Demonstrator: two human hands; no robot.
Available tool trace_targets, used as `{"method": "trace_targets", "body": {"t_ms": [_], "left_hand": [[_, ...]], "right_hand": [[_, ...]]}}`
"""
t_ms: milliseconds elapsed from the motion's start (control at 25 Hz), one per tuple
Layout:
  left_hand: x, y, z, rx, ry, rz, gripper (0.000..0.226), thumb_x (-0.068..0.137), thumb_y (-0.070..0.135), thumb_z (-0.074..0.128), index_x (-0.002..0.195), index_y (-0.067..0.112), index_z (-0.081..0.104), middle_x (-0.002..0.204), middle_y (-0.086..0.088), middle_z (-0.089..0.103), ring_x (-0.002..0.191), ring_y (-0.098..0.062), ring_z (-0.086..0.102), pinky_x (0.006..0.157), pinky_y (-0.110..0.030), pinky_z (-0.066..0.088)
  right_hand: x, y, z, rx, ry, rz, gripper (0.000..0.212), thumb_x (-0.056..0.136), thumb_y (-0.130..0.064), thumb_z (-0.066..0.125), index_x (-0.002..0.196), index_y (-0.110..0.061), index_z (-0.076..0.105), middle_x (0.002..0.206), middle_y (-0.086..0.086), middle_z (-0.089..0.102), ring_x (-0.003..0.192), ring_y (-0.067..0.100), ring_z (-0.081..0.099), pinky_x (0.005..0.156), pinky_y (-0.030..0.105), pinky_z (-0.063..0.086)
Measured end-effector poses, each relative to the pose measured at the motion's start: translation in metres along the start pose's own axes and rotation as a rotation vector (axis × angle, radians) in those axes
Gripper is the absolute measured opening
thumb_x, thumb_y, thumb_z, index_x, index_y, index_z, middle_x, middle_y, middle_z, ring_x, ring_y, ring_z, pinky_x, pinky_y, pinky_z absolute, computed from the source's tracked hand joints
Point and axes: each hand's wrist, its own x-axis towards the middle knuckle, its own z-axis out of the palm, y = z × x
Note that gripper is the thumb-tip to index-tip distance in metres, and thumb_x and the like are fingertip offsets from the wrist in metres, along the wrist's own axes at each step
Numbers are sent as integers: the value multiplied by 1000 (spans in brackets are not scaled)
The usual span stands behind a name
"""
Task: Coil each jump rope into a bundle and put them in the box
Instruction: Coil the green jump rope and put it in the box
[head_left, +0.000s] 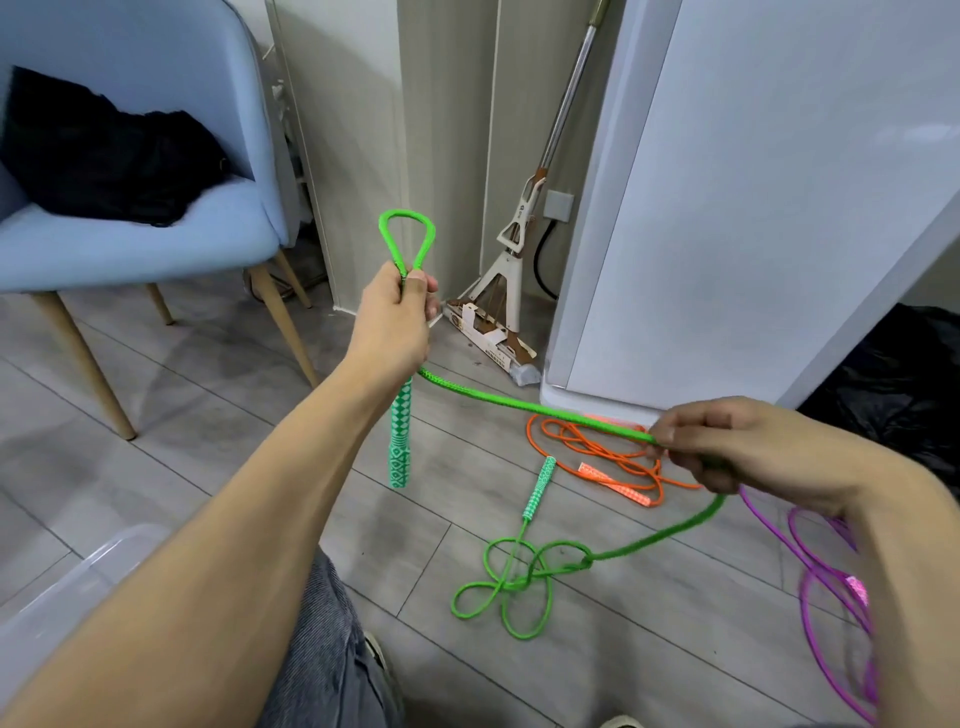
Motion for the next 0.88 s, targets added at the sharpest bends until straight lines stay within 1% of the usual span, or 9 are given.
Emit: {"method": "trace_targets", "body": {"t_ms": [80,160,320,480,600,680,760,840,880], "left_hand": [[-8,-1,4,74,-99,73,25,106,22,37,87,19,53,69,2,57,41,-2,38,49,-27,31],[-23,0,18,70,-258,98,23,106,21,38,91,15,54,75,-1,65,41,-7,37,45,-23,31],[-51,0,47,70,-479,123,21,106,21,39,95,13,55,88,-7,71,44,-11,34,43,-20,30],[-60,-1,53,165,-563,159,26,106,24,40,99,7,58,73,2,68,48,-7,40,50,-22,33],[-63,1,52,311,-608,226,30,106,30,40,87,12,57,63,5,60,49,-6,44,56,-29,38],[-61,1,50,238,-572,218,32,105,31,40,84,12,53,58,7,56,56,-16,54,63,-41,50],[-56,-1,50,60,-461,141,31,106,28,40,84,10,51,56,7,49,61,-24,64,73,-45,58],[-47,-2,47,-82,-293,43,28,106,26,40,84,12,49,60,4,42,46,-18,55,60,-41,57],[-41,-2,45,-105,-202,8,28,106,26,39,83,13,48,62,3,41,39,-13,46,52,-35,51]], "right_hand": [[-1,-4,4,24,48,-65,23,99,-21,57,87,-11,74,64,5,38,52,16,26,49,26,19],[10,-15,20,155,199,-189,21,100,-19,56,89,-10,72,63,8,30,50,15,20,45,24,15],[34,-36,56,229,400,-347,18,102,-14,55,94,-6,69,51,-8,39,44,8,27,40,15,26],[41,-37,65,214,497,-368,14,101,-11,56,94,-6,67,43,-20,50,39,-2,46,42,8,32],[38,-38,65,224,504,-345,15,100,-13,57,92,-8,69,42,-19,49,36,1,42,40,9,29],[35,-37,62,256,451,-311,20,100,-19,58,88,-8,70,43,-13,42,38,5,29,39,17,25],[33,-34,59,306,361,-268,27,101,-24,57,83,-7,68,52,-1,28,44,14,19,40,20,20],[30,-29,53,318,285,-224,32,103,-26,53,81,-6,65,58,4,21,48,14,17,40,19,21],[30,-25,50,303,247,-206,32,103,-26,52,82,-5,63,58,4,20,49,15,18,40,19,23]]}}
